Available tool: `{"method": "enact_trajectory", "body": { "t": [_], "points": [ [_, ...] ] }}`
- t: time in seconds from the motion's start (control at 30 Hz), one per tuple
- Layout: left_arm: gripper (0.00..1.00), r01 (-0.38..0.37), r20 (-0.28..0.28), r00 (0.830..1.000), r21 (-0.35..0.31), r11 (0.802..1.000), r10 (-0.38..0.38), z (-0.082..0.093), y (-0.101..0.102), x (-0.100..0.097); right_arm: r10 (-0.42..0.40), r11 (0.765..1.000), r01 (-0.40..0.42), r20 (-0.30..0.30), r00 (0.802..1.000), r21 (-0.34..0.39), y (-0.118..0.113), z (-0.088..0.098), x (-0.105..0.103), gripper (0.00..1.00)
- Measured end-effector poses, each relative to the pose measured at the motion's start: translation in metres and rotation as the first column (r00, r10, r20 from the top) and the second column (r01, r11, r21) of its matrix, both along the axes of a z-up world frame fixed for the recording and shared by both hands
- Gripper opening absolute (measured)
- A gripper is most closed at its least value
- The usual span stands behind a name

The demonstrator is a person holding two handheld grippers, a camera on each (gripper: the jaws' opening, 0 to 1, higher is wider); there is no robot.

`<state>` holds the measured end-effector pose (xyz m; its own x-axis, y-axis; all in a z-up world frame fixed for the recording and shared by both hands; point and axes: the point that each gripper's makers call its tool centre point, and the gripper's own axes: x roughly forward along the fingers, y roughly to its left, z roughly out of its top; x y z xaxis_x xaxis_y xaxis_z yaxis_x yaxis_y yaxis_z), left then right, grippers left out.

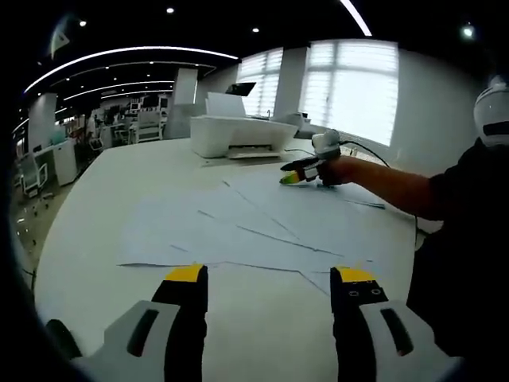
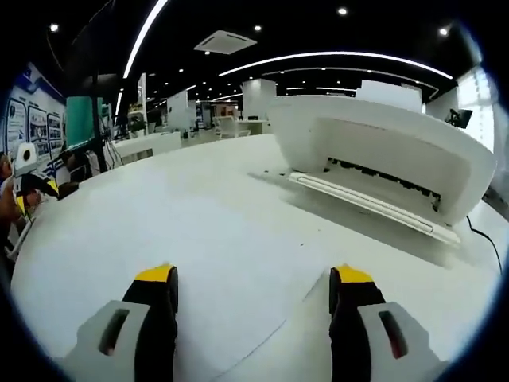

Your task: Organize the stack of printing papers by aligning and flattening the scattered papers on the table

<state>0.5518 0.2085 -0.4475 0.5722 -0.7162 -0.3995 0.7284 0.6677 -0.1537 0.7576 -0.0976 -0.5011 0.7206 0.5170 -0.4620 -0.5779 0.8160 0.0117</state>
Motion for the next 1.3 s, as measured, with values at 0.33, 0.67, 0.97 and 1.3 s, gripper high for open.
{"method": "enact_trajectory", "body": {
  "t": [0.33,0.67,0.97,1.3],
  "points": [
    [0.67,0.017,-0.006,1.000,0.012,1.000,-0.017,0.000,-0.007,0.001,0.011,1.000,-0.012,0.039,0.999,0.021,-0.001,0.000,0.002,0.69],
    [0.67,0.037,-0.005,0.999,0.027,0.999,-0.037,0.002,-0.016,0.001,0.021,0.999,-0.023,0.062,0.998,0.042,0.000,-0.002,0.004,0.64],
    [0.67,0.041,-0.007,0.999,0.032,0.999,-0.041,0.001,-0.019,0.000,0.055,0.997,-0.059,0.069,0.996,0.050,0.003,-0.001,0.002,0.55],
    [0.67,0.046,-0.010,0.999,0.033,0.998,-0.045,0.000,-0.022,0.000,0.078,0.995,-0.082,0.062,0.995,0.053,0.007,0.000,-0.005,0.38]
  ]
}}
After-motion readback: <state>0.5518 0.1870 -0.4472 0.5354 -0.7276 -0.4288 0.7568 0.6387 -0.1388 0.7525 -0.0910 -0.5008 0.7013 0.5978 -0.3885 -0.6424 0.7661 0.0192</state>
